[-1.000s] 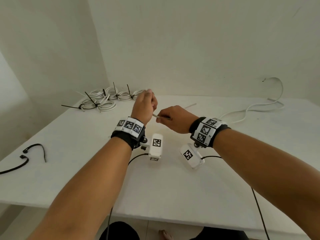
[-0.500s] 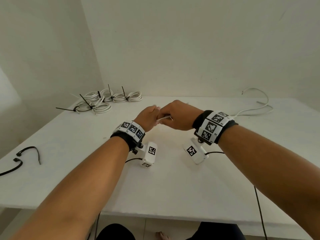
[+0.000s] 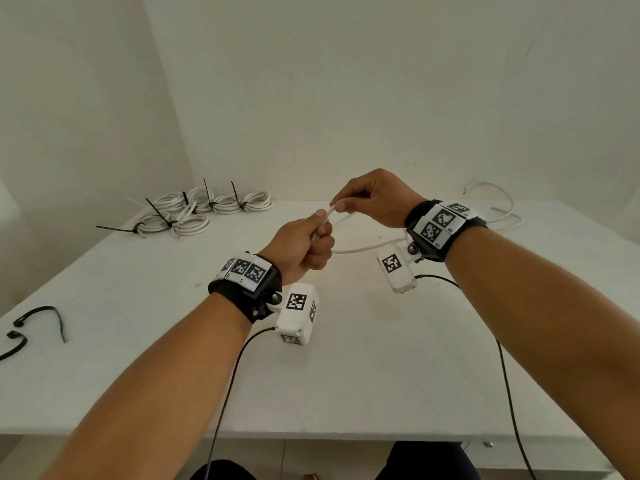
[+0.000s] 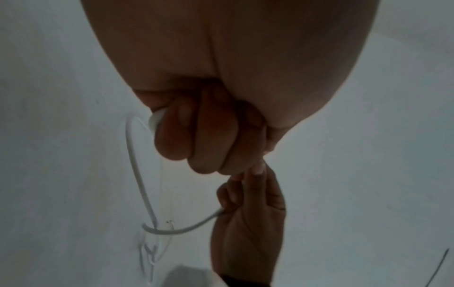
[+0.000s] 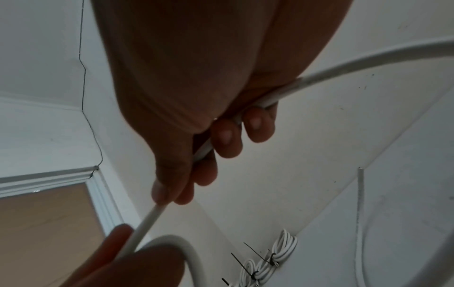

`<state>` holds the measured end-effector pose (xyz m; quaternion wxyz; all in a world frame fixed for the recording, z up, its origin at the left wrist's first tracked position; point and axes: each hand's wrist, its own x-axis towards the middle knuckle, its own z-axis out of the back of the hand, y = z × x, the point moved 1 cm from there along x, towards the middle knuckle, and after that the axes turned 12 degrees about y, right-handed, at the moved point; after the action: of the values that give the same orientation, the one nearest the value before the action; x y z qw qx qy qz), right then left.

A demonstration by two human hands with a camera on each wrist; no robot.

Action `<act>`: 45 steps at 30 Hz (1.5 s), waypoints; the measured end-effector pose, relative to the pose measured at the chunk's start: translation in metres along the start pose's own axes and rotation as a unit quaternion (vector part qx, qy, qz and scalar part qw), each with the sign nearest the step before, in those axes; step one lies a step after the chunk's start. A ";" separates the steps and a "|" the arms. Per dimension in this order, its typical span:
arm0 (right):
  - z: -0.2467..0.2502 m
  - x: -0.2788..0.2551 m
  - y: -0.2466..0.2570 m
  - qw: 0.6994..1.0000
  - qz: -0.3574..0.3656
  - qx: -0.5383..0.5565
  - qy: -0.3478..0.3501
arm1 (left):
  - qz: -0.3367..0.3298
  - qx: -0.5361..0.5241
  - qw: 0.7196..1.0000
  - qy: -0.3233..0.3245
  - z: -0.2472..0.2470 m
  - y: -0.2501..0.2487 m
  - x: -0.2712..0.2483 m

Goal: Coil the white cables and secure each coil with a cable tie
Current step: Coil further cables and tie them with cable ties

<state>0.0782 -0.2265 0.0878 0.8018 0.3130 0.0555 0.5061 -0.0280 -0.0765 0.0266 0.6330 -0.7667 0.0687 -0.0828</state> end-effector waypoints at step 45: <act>-0.036 -0.010 0.019 0.995 0.050 -0.086 0.018 | 0.079 0.344 0.932 -0.087 0.025 -0.021 0.009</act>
<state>0.0444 -0.2132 0.0671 0.7982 0.2364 0.0103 0.5540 -0.0141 -0.0501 0.0431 0.8657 -0.4987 0.0404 0.0161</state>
